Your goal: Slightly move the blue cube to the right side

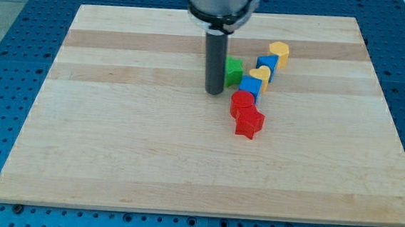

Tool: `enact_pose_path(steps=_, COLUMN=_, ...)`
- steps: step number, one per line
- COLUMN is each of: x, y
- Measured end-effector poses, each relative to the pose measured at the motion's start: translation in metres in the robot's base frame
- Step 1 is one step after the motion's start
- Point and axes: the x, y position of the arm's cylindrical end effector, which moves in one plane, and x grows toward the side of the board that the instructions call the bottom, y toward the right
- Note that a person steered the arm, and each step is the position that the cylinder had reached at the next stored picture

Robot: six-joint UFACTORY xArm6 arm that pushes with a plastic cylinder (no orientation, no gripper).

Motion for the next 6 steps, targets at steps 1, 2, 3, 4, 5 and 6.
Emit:
enact_pose_path(steps=1, x=0.0, y=0.01)
enact_pose_path(steps=2, x=0.0, y=0.018)
enact_pose_path(steps=3, x=0.0, y=0.018)
enact_pose_path(steps=4, x=0.008, y=0.022)
enact_pose_path(steps=5, x=0.012, y=0.03)
enact_pose_path(steps=6, x=0.003, y=0.029)
